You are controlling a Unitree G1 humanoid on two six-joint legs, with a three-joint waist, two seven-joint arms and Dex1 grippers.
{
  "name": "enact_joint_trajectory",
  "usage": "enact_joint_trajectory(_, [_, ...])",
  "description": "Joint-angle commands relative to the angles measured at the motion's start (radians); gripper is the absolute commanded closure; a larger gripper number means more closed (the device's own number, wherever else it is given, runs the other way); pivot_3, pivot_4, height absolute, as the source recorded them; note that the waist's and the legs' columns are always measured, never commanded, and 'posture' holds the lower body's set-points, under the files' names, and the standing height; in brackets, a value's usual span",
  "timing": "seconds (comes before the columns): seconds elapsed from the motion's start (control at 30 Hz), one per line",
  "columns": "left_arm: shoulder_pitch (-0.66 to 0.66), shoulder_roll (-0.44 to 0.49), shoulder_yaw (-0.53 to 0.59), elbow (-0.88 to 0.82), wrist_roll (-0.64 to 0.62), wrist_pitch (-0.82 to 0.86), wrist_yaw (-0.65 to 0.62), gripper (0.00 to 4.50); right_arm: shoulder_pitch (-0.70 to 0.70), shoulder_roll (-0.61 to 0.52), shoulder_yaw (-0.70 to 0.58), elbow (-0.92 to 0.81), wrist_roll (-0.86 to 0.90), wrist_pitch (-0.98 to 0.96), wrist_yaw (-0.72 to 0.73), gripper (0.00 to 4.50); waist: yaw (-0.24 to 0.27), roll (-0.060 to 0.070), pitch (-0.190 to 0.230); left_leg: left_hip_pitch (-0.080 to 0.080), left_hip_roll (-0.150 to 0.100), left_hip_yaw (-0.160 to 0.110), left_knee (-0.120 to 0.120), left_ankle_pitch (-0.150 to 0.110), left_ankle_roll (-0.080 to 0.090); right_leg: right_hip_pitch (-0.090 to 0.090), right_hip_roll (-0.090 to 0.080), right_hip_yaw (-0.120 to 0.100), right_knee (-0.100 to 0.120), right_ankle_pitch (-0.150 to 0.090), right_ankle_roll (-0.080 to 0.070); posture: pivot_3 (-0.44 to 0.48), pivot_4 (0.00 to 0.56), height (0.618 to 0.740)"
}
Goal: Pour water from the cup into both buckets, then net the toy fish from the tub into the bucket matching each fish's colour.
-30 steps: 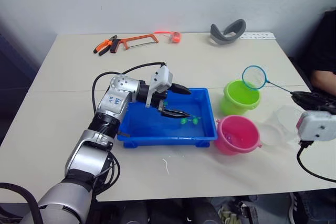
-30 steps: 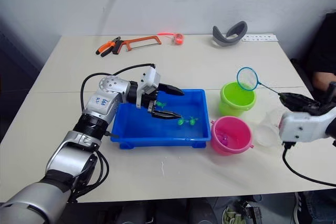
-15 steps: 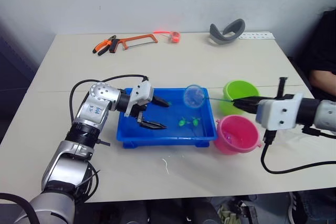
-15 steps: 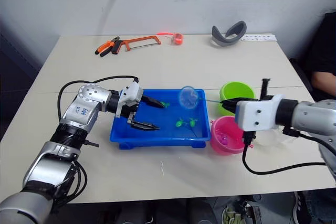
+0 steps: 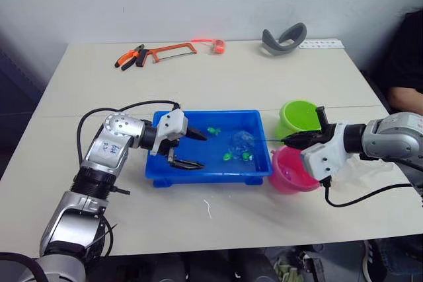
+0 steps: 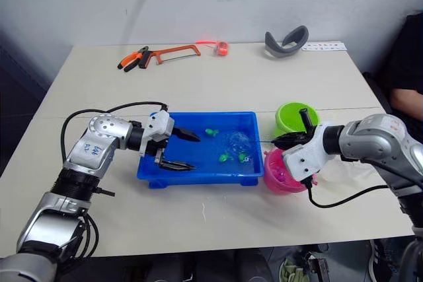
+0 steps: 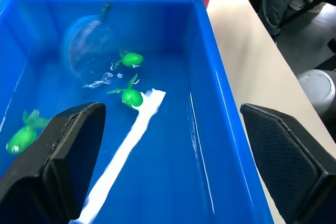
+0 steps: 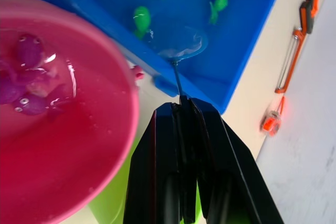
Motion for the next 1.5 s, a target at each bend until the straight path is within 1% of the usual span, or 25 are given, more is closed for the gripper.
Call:
enact_joint_trajectory(0.03, [-0.004,0.009,0.023,-0.041,-0.022,-0.001,0.006,0.03,0.009,-0.027,-0.021,-0.008,0.013,-0.024,0.010,4.50,0.000,0.000,0.000,0.000,0.000,0.000,0.000,0.000,0.000,0.000,0.000,0.000,0.000,0.000,0.000,0.000,0.150,0.740])
enact_joint_trajectory(0.27, [-0.027,-0.003,0.017,-0.016,-0.021,-0.009,0.007,0.03,0.113,-0.024,-0.068,-0.142,0.161,0.161,0.054,4.50,0.001,0.000,0.000,0.000,0.000,0.000,0.000,0.000,0.000,0.001,0.000,0.000,0.000,0.000,0.000,0.000,0.150,0.740])
enact_joint_trajectory(0.37, [-0.040,-0.014,0.010,0.003,-0.019,-0.018,0.003,0.03,0.192,-0.032,-0.104,-0.213,0.213,0.244,0.065,4.50,0.002,0.000,0.000,0.000,0.000,0.000,0.001,0.000,0.000,0.001,0.000,0.000,0.000,0.000,0.000,0.000,0.150,0.740])
enact_joint_trajectory(0.57, [-0.053,-0.019,0.001,0.021,-0.017,-0.027,-0.020,0.03,0.298,0.012,-0.185,-0.348,0.359,0.505,0.039,4.50,0.003,0.000,0.000,0.000,0.000,-0.001,0.001,0.000,0.000,0.002,0.000,0.000,0.000,0.000,0.000,0.000,0.150,0.740])
enact_joint_trajectory(0.6, [-0.055,-0.020,0.001,0.024,-0.016,-0.029,-0.020,0.03,0.306,0.018,-0.194,-0.362,0.375,0.534,0.038,4.50,0.003,0.000,0.000,0.000,0.000,-0.001,0.001,0.000,0.000,0.002,0.000,0.000,0.000,0.000,0.000,0.000,0.150,0.740])
enact_joint_trajectory(0.67, [-0.059,-0.021,-0.001,0.031,-0.013,-0.033,-0.023,0.03,0.341,0.045,-0.237,-0.384,0.466,0.627,0.031,4.50,0.003,0.000,0.000,0.000,0.000,-0.001,0.001,0.000,0.000,0.002,0.001,0.000,0.000,0.000,0.000,0.000,0.150,0.740])
enact_joint_trajectory(0.77, [-0.066,-0.025,-0.003,0.041,-0.011,-0.038,-0.025,0.03,0.373,0.059,-0.281,-0.400,0.529,0.719,0.029,4.50,0.004,0.000,0.000,0.000,0.000,-0.001,0.001,0.000,0.000,0.002,0.001,0.000,0.000,0.000,0.000,0.000,0.150,0.740])
enact_joint_trajectory(0.83, [-0.072,-0.028,-0.004,0.050,-0.010,-0.041,-0.028,0.03,0.401,0.073,-0.323,-0.418,0.607,0.819,0.018,4.50,0.004,0.000,0.000,0.000,0.000,-0.001,0.001,0.000,0.000,0.002,0.001,0.000,0.000,0.000,0.000,0.000,0.150,0.740])
enact_joint_trajectory(0.97, [-0.074,-0.035,-0.003,0.046,-0.028,-0.026,-0.051,0.03,0.436,0.099,-0.387,-0.456,0.684,0.933,-0.016,4.50,0.004,0.000,0.000,0.000,0.000,-0.002,0.001,0.000,0.000,0.002,0.001,0.000,0.000,0.000,0.000,0.000,0.150,0.740])
enact_joint_trajectory(1.1, [-0.094,-0.054,0.008,0.058,-0.028,-0.023,-0.036,0.03,0.457,0.135,-0.445,-0.501,0.737,1.019,-0.073,4.50,0.004,0.000,0.000,0.000,0.000,-0.002,0.000,0.000,0.000,0.002,0.001,0.000,0.000,0.000,0.000,0.000,0.150,0.740])
enact_joint_trajectory(1.23, [-0.141,-0.105,0.037,0.089,-0.056,0.000,0.000,0.03,0.494,0.157,-0.543,-0.567,0.793,1.098,-0.127,4.50,0.007,0.000,0.000,-0.001,-0.001,-0.002,0.000,0.000,0.000,0.002,0.001,0.000,-0.001,0.000,0.000,0.000,0.150,0.740])
enact_joint_trajectory(1.37, [-0.173,-0.135,0.040,0.109,-0.067,0.005,0.005,0.03,0.527,0.184,-0.649,-0.624,0.849,1.167,-0.190,4.50,0.006,0.000,0.000,-0.001,-0.001,-0.003,-0.001,0.000,0.000,0.002,0.001,0.000,-0.002,0.000,0.000,0.000,0.150,0.740])
enact_joint_trajectory(1.5, [-0.200,-0.167,0.037,0.146,-0.063,-0.017,0.011,0.03,0.558,0.202,-0.790,-0.676,0.934,1.252,-0.251,4.50,0.005,0.000,0.000,-0.001,-0.001,-0.002,-0.001,0.000,0.000,0.002,0.002,0.000,-0.002,0.000,0.000,0.000,0.150,0.740])
